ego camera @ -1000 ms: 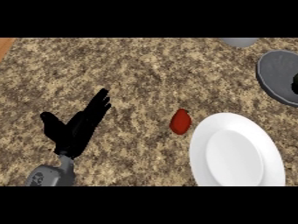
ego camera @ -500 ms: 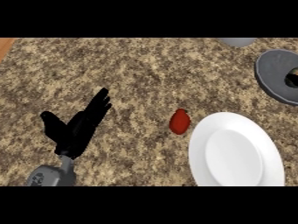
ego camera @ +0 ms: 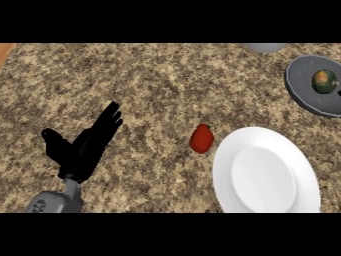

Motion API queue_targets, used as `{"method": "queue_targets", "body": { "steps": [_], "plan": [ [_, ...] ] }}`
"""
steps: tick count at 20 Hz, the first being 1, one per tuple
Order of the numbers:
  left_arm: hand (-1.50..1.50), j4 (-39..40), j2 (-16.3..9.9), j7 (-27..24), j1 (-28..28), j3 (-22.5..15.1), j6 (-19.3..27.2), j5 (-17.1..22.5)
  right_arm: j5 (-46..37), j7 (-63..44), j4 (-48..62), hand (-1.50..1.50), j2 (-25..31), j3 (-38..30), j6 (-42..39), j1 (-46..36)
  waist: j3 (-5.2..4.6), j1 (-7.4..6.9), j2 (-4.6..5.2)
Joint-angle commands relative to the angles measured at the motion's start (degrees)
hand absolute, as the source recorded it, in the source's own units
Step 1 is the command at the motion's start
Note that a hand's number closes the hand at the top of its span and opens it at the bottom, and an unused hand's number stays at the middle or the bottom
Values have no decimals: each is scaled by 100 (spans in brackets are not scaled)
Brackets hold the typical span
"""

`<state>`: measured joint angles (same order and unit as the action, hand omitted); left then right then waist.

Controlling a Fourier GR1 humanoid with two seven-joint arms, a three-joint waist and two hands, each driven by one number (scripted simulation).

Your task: Pick the squash from the plate and place it in the pan

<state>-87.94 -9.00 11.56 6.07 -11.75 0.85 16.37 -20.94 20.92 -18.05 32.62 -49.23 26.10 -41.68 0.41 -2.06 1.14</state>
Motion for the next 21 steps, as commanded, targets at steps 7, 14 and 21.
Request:
{"method": "queue_targets", "body": {
  "steps": [7,14,21],
  "plan": [
    [0,-237,-167,-10,-400,209,-221,113,654,1299,318,-150,382,-192,-2105,1067,-25,113,-80],
    [0,-255,92,178,-148,173,-65,-131,978,1591,151,-150,323,92,-2627,1494,-34,172,-101],
    [0,-482,75,521,-236,426,-172,-110,1458,1118,-807,-150,135,589,-2802,1860,-42,205,-122]
  ]
}}
